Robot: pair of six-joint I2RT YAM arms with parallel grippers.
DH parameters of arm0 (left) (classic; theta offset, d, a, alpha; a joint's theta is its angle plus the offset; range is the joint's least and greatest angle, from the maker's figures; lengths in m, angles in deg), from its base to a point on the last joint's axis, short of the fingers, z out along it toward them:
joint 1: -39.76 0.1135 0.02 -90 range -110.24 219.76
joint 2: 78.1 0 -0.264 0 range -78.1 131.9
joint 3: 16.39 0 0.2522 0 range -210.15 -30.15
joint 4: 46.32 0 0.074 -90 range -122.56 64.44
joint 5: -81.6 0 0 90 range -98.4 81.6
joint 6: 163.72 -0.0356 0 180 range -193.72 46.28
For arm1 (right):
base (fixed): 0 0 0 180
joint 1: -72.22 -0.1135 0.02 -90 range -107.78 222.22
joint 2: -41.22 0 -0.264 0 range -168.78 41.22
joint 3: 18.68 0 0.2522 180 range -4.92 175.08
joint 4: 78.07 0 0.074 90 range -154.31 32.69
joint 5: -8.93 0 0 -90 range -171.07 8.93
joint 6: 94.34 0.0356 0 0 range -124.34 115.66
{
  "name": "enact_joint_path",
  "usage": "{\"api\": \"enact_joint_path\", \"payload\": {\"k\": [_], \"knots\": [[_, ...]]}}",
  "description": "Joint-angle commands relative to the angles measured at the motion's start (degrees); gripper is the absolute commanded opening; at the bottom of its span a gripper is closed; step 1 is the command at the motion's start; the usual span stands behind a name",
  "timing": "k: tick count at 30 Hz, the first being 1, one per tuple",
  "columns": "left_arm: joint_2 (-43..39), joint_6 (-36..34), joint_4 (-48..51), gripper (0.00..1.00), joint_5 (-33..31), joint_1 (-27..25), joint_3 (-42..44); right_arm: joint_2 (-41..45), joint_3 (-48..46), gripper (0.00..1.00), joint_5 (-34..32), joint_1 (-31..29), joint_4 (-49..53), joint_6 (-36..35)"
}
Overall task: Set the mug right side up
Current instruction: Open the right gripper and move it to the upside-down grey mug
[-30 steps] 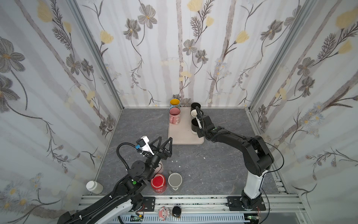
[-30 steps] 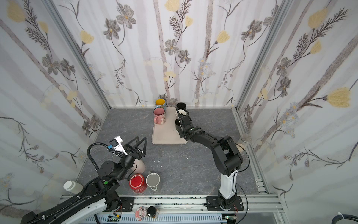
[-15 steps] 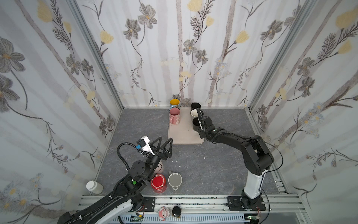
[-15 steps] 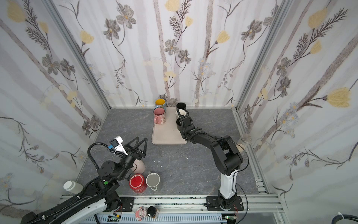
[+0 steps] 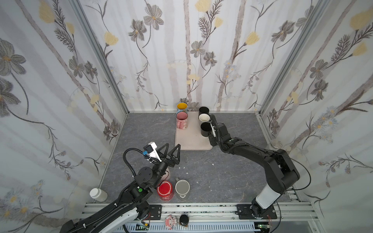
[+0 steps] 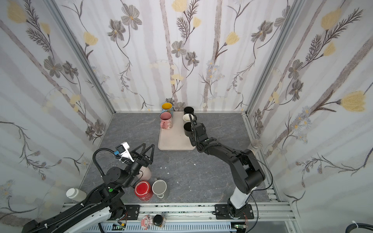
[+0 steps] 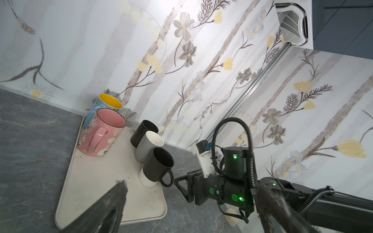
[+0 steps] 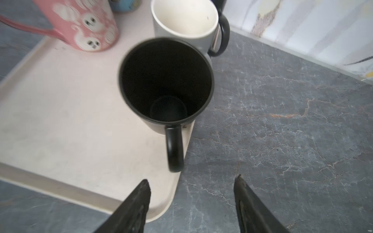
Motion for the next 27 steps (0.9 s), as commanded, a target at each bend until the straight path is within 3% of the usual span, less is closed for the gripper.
{"api": "enact_joint_path", "payload": {"k": [1, 5, 8, 18, 27], "knots": [[-0.75, 0.27, 1.52, 1.0, -1.57, 0.03, -0.63, 6.24, -3.46, 0.7, 6.86, -2.28, -4.24, 1.83], [-1.95, -0.19, 3.11, 1.0, -1.88, 0.03, -0.69, 13.21, -8.49, 0.76, 13.31, -6.69, -4.47, 3.09], [-2.9, -0.44, 4.68, 1.0, -2.69, 0.05, -0.89, 17.28, -11.59, 1.0, 15.27, -12.02, -3.58, 3.2], [-6.44, -2.9, 8.24, 1.0, -6.46, 0.07, -1.22, 21.07, -13.91, 1.0, 13.8, -36.24, -3.34, 3.17], [-6.59, -2.76, 8.58, 1.0, -7.08, 0.09, -0.66, 12.81, -9.21, 1.0, 2.37, -46.93, 0.97, -1.46]]}}
